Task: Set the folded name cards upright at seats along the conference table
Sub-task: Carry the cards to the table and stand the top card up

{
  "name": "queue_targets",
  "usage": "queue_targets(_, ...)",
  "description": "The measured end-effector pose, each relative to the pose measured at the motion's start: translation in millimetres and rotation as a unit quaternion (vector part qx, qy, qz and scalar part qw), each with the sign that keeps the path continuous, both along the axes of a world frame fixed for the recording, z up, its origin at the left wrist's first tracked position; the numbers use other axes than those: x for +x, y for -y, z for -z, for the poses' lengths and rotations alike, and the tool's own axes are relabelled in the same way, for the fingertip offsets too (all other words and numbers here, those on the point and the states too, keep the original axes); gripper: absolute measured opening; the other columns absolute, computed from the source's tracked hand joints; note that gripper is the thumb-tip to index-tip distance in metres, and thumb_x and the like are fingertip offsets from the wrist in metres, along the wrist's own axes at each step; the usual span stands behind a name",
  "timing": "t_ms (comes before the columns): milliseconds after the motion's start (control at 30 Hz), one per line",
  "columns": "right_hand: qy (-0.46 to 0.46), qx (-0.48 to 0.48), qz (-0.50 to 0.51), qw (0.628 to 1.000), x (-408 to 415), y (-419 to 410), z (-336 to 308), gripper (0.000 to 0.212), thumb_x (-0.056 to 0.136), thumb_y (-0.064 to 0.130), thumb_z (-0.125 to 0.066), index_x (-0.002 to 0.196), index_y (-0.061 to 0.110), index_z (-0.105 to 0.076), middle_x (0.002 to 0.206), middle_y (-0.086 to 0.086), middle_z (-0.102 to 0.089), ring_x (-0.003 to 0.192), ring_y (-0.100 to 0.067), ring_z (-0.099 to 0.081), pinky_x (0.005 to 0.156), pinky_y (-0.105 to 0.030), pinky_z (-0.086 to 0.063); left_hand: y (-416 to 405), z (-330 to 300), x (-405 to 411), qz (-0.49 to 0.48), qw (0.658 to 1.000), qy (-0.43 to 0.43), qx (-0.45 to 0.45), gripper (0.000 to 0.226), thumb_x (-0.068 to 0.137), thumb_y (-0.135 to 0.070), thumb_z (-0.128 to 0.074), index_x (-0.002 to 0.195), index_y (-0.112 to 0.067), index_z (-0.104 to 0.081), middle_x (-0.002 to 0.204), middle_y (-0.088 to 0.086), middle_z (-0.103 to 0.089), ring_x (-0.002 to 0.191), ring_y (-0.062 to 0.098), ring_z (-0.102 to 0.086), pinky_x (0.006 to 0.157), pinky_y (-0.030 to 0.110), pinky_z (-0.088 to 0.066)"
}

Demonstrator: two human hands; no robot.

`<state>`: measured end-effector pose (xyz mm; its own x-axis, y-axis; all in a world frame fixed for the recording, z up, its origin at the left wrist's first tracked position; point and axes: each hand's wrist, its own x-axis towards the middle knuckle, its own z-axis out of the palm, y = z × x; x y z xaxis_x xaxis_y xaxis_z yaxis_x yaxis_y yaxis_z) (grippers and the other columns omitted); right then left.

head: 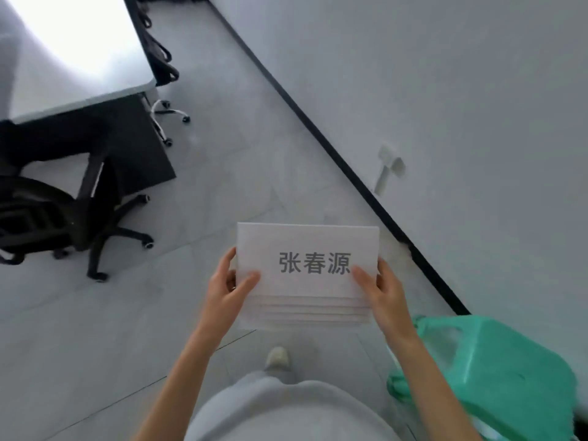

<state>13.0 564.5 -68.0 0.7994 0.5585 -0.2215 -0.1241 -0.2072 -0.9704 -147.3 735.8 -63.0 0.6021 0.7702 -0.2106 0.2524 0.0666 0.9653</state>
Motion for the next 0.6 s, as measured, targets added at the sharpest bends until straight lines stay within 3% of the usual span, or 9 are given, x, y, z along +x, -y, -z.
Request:
queue_targets(67,-0.014,-0.004,-0.031,0.999,2,-53,4,0.031,0.083,0.025,-0.06,0.114,0.023,-0.055,0.109,0.002,-0.067,0.097,-0.011,-0.064,0.084,-0.027,-0.052,-42,1,-6,-0.025,1.0,-0.008,0.0,0.066,0.069,-0.03,-0.057,0.131,-0.017,-0.039,0.09,0.006,-0.066,0.077,0.017,-0.062,0.062,0.016,-0.053)
queue_targets(167,-0.016,-0.016,-0.072,0.997,12,-122,6,0.031,0.084,0.029,-0.058,0.115,0.024,-0.054,0.107,0.005,-0.066,0.095,-0.009,-0.064,0.071,-0.019,-0.053,-104,2,-5,-0.057,0.998,-0.019,-0.007,0.066,0.069,-0.031,-0.057,0.132,-0.018,-0.038,0.093,0.013,-0.065,0.079,0.02,-0.062,0.064,0.019,-0.052)
queue_targets(300,-0.011,-0.03,-0.111,0.993,39,-206,5,0.028,0.085,0.029,-0.057,0.112,0.024,-0.054,0.103,0.007,-0.066,0.087,-0.002,-0.064,0.067,-0.018,-0.052,-177,-1,10,-0.09,0.996,-0.016,-0.009,0.068,0.07,-0.031,-0.057,0.133,-0.018,-0.036,0.095,0.016,-0.064,0.082,0.022,-0.062,0.068,0.023,-0.053)
queue_targets(400,-0.007,-0.035,-0.144,0.989,68,-278,7,0.026,0.085,0.028,-0.057,0.11,0.022,-0.054,0.104,0.005,-0.066,0.09,-0.007,-0.063,0.074,-0.024,-0.053,-231,3,26,-0.13,0.991,-0.013,-0.017,0.071,0.069,-0.032,-0.058,0.135,-0.019,-0.035,0.097,0.019,-0.065,0.083,0.022,-0.063,0.071,0.027,-0.054)
queue_targets(500,-0.001,-0.033,-0.181,0.983,100,-362,11,0.027,0.085,0.027,-0.057,0.11,0.019,-0.056,0.105,0.002,-0.066,0.096,-0.013,-0.063,0.083,-0.032,-0.052,-290,8,48,-0.18,0.984,-0.003,-0.021,0.069,0.07,-0.033,-0.058,0.134,-0.02,-0.036,0.094,0.018,-0.065,0.078,0.015,-0.064,0.065,0.02,-0.055)
queue_targets(600,0.014,-0.027,-0.246,0.969,131,-455,11,0.027,0.085,0.026,-0.057,0.112,0.018,-0.055,0.106,0.001,-0.066,0.097,-0.015,-0.063,0.083,-0.031,-0.052,-355,12,69,-0.244,0.969,0.013,-0.023,0.067,0.069,-0.031,-0.059,0.132,-0.018,-0.038,0.09,0.013,-0.065,0.074,0.008,-0.065,0.062,0.017,-0.053)
